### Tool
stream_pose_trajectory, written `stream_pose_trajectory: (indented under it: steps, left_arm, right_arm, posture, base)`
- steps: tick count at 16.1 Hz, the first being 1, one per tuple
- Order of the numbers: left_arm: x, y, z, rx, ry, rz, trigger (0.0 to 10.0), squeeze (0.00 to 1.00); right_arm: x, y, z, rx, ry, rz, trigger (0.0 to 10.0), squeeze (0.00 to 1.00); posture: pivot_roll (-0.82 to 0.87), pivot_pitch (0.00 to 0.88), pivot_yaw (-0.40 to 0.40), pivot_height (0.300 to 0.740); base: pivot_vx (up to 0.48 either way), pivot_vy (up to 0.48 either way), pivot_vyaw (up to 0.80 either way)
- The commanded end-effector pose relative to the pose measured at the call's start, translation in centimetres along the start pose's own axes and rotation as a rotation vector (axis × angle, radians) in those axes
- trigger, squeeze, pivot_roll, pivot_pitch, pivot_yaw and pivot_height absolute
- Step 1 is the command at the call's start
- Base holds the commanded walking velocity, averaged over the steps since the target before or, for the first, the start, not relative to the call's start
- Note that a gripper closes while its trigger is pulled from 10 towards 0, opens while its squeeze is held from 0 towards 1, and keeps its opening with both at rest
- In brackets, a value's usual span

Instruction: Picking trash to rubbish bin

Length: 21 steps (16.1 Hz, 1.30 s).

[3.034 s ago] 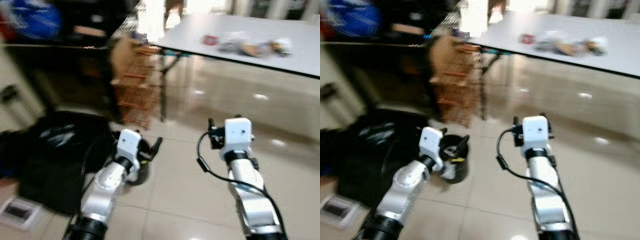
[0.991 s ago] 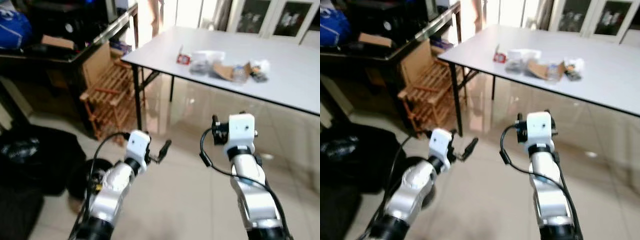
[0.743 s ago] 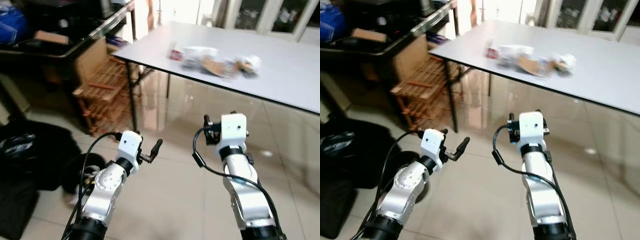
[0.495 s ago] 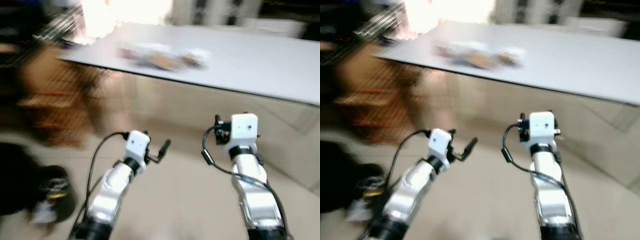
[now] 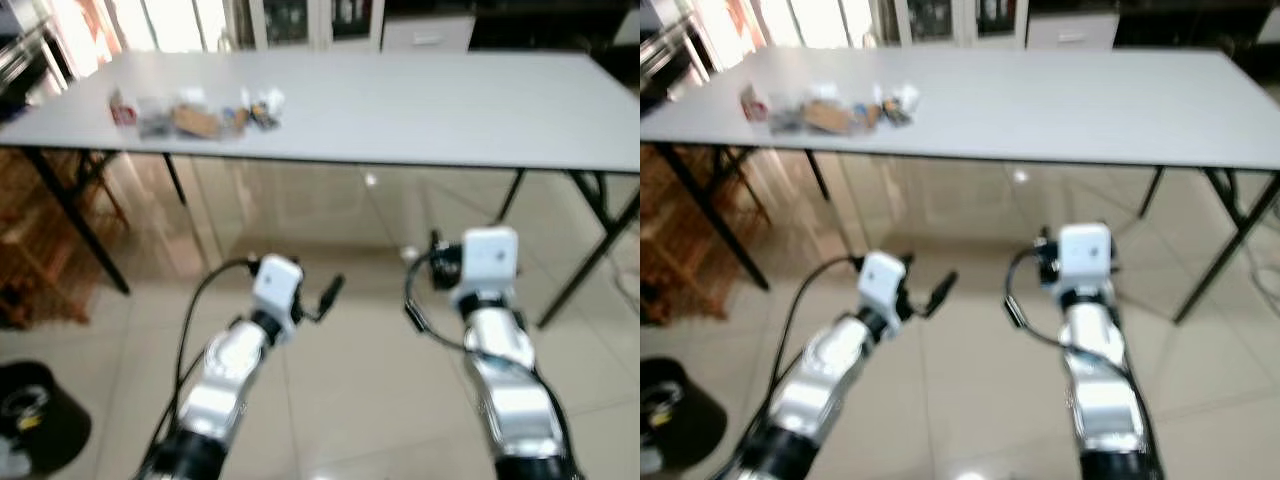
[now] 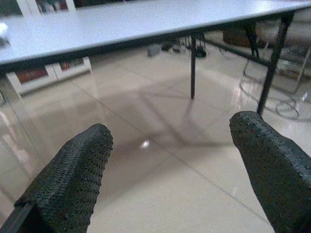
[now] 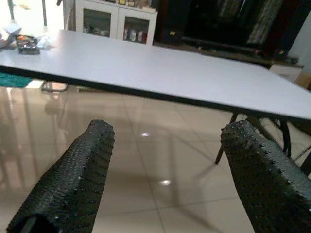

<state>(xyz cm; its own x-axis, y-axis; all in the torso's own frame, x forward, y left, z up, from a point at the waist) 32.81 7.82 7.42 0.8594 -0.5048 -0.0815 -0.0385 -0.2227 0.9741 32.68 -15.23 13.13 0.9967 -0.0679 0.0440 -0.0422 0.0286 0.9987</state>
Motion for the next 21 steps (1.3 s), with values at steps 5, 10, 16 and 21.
stream_pose_trajectory:
  steps: [5, 10, 16, 21]
  left_arm:
    - [-0.1, -0.2, -0.5, 0.004, 0.012, -0.009, 10.0, 0.0]
    - [0.0, -0.1, -0.6, 0.01, 0.016, -0.01, 10.0, 0.0]
    - [0.1, -0.1, -0.9, 0.012, 0.029, -0.01, 10.0, 0.0]
    - [0.1, -0.1, -1.1, 0.016, 0.04, -0.013, 10.0, 0.0]
  right_arm:
    - [0.1, 0.4, -0.8, 0.007, 0.035, 0.014, 10.0, 0.0]
    - [0.1, 0.4, -1.3, 0.017, 0.059, 0.014, 10.0, 0.0]
    - [0.1, 0.4, -2.2, 0.014, 0.101, 0.018, 10.0, 0.0]
    - [0.2, 0.8, -2.5, -0.005, 0.122, 0.038, 10.0, 0.0]
  posture:
    - [-0.08, 0.047, 0.045, 0.74]
    - [-0.08, 0.042, 0.047, 0.74]
    - [-0.08, 0.037, 0.046, 0.74]
    - [-0.08, 0.037, 0.045, 0.74]
  base:
    - [0.458, 0.0, 0.0]
    - [0.48, 0.0, 0.0]
    - [0.464, 0.0, 0.0]
    - [0.437, 0.0, 0.64]
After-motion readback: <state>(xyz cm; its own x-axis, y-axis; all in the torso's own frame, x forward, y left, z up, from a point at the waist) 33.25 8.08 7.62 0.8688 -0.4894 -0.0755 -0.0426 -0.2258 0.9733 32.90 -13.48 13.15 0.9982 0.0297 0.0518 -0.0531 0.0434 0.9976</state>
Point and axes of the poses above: a point about 5 cm out from each wrist's last joint towards the gripper, its own x axis pointing out of the wrist towards the gripper, its own y axis along the axis of the wrist's last joint, z = x × y, the point moved 4 cm from there along x, pointing out of the wrist towards the gripper, and after that the axes turned 9 degrees about x, right-handed, at the moved point
